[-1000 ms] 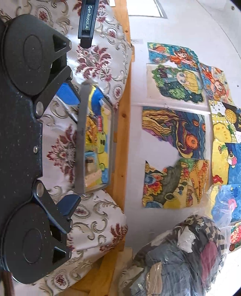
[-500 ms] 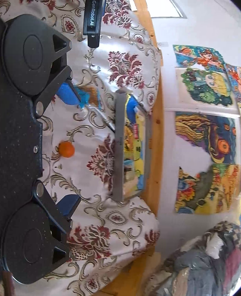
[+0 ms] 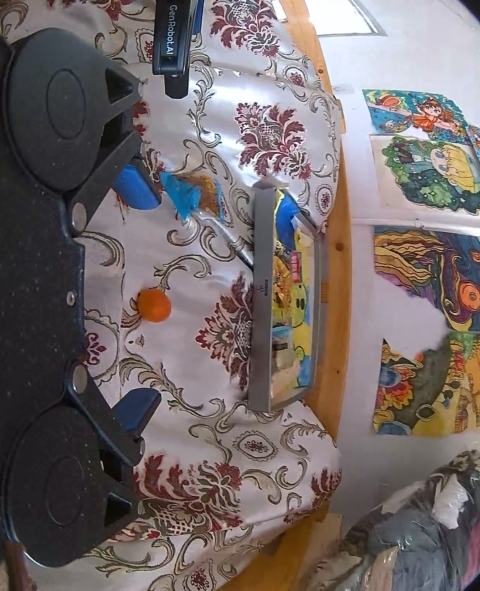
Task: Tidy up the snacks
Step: 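Move left tool to the clear spicy-snack bag while right tool approaches the orange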
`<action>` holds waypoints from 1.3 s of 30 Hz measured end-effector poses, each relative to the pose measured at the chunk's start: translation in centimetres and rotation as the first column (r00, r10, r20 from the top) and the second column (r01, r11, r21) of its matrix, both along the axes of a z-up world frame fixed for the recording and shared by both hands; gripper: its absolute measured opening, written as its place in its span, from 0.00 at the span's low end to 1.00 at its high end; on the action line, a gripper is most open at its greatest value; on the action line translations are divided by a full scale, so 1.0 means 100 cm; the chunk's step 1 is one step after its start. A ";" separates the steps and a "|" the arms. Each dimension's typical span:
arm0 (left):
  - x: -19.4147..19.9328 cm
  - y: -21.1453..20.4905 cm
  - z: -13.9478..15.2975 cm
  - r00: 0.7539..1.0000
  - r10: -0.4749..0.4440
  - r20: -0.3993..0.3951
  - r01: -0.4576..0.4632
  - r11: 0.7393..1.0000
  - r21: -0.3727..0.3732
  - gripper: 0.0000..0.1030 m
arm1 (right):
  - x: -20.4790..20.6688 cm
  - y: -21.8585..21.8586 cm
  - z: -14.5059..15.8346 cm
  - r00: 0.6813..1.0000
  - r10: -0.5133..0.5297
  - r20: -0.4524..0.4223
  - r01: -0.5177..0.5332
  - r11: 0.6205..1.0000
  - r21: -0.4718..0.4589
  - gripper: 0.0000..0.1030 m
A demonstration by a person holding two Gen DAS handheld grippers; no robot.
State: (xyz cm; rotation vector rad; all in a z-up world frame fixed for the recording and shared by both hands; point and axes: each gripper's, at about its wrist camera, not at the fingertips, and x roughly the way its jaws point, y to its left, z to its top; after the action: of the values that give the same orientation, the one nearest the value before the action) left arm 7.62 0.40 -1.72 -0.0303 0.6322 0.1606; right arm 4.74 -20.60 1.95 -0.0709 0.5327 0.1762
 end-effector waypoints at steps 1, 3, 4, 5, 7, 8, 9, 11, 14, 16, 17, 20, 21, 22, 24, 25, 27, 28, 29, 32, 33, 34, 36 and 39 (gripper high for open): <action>0.001 0.000 -0.001 1.000 0.000 -0.005 0.000 1.000 0.003 0.99 | 0.001 0.000 -0.001 1.000 0.000 -0.006 0.000 1.000 0.000 0.99; 0.001 -0.001 -0.002 1.000 0.001 -0.012 -0.001 1.000 0.008 0.99 | 0.002 0.000 -0.002 1.000 0.000 -0.016 0.000 1.000 0.000 0.99; 0.002 -0.002 -0.003 1.000 0.002 -0.014 -0.002 1.000 0.009 0.99 | 0.003 0.000 -0.002 1.000 -0.001 -0.020 0.001 1.000 0.000 0.99; 0.002 -0.002 -0.003 1.000 0.004 -0.016 -0.004 1.000 0.009 0.99 | 0.003 0.000 -0.002 1.000 -0.001 -0.024 0.001 1.000 0.001 0.99; 0.004 -0.001 -0.003 1.000 0.012 -0.019 -0.012 1.000 0.006 0.99 | 0.004 0.000 -0.003 1.000 0.001 -0.029 -0.001 1.000 0.003 0.99; 0.004 -0.001 -0.003 1.000 0.016 -0.020 -0.016 1.000 0.003 0.99 | 0.005 0.000 -0.003 0.999 0.003 -0.032 -0.003 1.000 0.004 0.99; 0.005 -0.001 -0.003 1.000 0.018 -0.021 -0.018 1.000 0.001 0.99 | 0.006 0.000 -0.003 0.999 0.004 -0.035 -0.003 1.000 0.005 0.99; 0.006 -0.001 -0.004 0.999 0.023 -0.024 -0.023 1.000 0.002 0.99 | 0.007 -0.001 -0.003 0.999 0.005 -0.042 -0.004 1.000 0.011 0.99; 0.008 -0.002 -0.006 0.999 0.025 -0.033 -0.025 1.000 0.004 0.99 | 0.009 -0.001 -0.004 0.998 0.005 -0.059 -0.004 1.000 0.013 0.99; 0.010 -0.003 -0.007 0.999 0.026 -0.038 -0.026 1.000 0.006 0.99 | 0.012 -0.001 -0.006 0.997 0.005 -0.073 -0.004 1.000 0.017 0.99; 0.011 -0.004 -0.008 0.999 0.029 -0.040 -0.028 1.000 0.005 0.99 | 0.013 -0.001 -0.006 0.997 0.006 -0.078 -0.005 1.000 0.021 0.99; 0.014 -0.005 -0.008 0.999 0.033 -0.040 -0.033 0.999 -0.002 0.99 | 0.018 -0.002 -0.008 0.996 0.009 -0.092 -0.006 1.000 0.030 0.99; 0.015 -0.006 -0.009 0.999 0.033 -0.038 -0.033 0.999 -0.003 0.99 | 0.020 -0.002 -0.008 0.996 0.010 -0.094 -0.007 0.999 0.032 0.99; 0.016 -0.007 -0.009 0.999 0.032 -0.039 -0.032 0.999 -0.004 0.99 | 0.023 -0.002 -0.008 0.995 0.009 -0.096 -0.006 0.999 0.032 0.99; 0.018 -0.010 -0.011 0.999 0.026 -0.044 -0.026 1.000 -0.003 0.99 | 0.027 -0.003 -0.009 0.995 0.005 -0.099 -0.001 0.999 0.033 0.99; 0.019 -0.011 -0.012 0.999 0.022 -0.047 -0.022 1.000 -0.002 0.99 | 0.030 -0.004 -0.010 0.995 0.003 -0.101 0.001 0.999 0.034 0.99; 0.021 -0.012 -0.014 0.998 0.019 -0.056 -0.019 1.000 -0.002 0.99 | 0.035 -0.005 -0.011 0.994 -0.001 -0.106 0.005 0.999 0.036 0.99; 0.022 -0.013 -0.016 0.998 0.018 -0.060 -0.018 1.000 -0.004 0.99 | 0.037 -0.006 -0.011 0.994 -0.002 -0.109 0.006 0.999 0.036 0.99; 0.024 -0.014 -0.017 0.998 0.017 -0.064 -0.018 1.000 -0.005 0.99 | 0.039 -0.006 -0.012 0.994 -0.003 -0.112 0.007 0.999 0.036 0.99; 0.027 -0.016 -0.019 0.998 0.018 -0.068 -0.018 1.000 -0.008 0.99 | 0.045 -0.006 -0.013 0.993 0.002 -0.115 0.001 1.000 0.028 0.99; 0.029 -0.016 -0.020 0.997 0.020 -0.068 -0.021 1.000 -0.010 0.99 | 0.047 -0.006 -0.013 0.994 0.002 -0.112 0.000 1.000 0.023 0.99; 0.030 -0.016 -0.020 0.997 0.023 -0.068 -0.024 1.000 -0.014 0.99 | 0.049 -0.006 -0.013 0.994 0.002 -0.108 0.000 1.000 0.019 0.99; 0.035 -0.017 -0.020 0.997 0.032 -0.066 -0.034 0.999 -0.019 0.99 | 0.053 -0.006 -0.013 0.994 -0.008 -0.105 0.009 1.000 0.015 0.99; 0.044 -0.018 -0.016 0.997 0.046 -0.053 -0.048 0.999 -0.020 0.99 | 0.061 -0.008 -0.015 0.994 -0.011 -0.110 0.014 1.000 0.022 0.99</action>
State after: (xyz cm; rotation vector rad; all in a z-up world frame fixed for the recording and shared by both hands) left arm 12.06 -1.41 -3.37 -0.0613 0.6865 0.2008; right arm 10.80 -21.40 0.46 -0.0361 0.6410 0.1744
